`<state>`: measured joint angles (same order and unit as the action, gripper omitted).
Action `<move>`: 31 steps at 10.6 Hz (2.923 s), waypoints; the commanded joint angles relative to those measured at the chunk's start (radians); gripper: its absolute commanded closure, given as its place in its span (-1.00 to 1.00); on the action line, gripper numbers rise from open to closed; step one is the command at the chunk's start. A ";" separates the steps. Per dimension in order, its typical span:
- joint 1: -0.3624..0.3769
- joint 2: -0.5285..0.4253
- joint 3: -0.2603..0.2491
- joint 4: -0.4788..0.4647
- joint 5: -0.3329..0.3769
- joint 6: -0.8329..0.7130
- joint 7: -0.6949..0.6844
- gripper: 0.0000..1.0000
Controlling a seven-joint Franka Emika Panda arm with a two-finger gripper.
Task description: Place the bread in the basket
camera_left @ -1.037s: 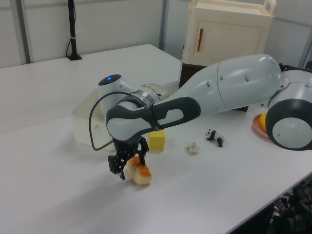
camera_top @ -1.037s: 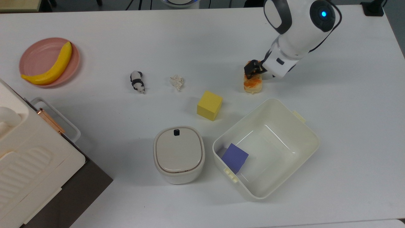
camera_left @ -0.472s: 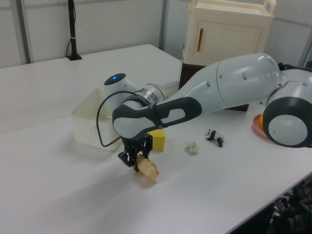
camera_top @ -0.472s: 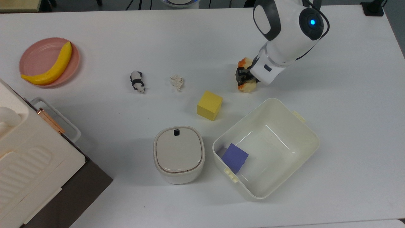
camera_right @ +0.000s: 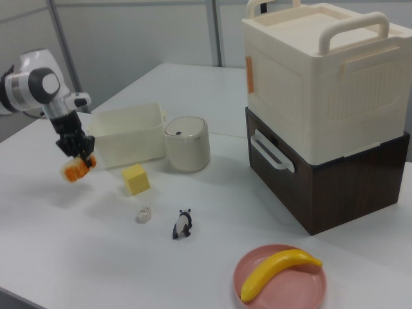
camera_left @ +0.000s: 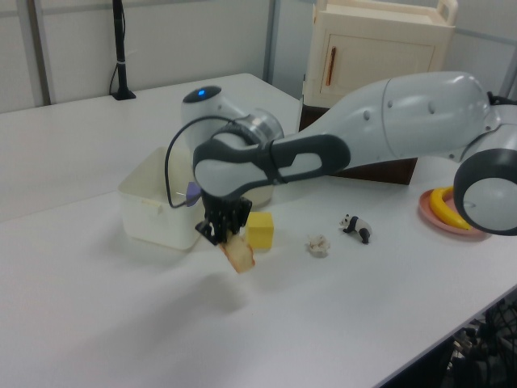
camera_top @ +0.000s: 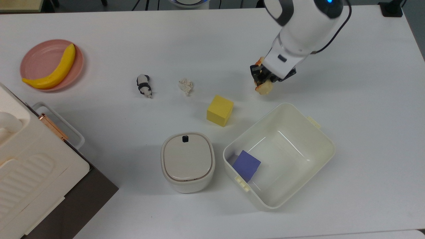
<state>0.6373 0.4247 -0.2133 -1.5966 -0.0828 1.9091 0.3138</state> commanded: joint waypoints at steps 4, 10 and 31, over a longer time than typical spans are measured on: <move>-0.154 -0.035 -0.009 0.119 0.211 0.019 -0.012 1.00; -0.237 -0.023 -0.009 0.129 0.336 0.325 0.370 0.76; -0.358 -0.333 -0.021 -0.006 0.109 -0.248 -0.241 -1.00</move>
<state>0.3255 0.1678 -0.2353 -1.5193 0.0444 1.6564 0.1450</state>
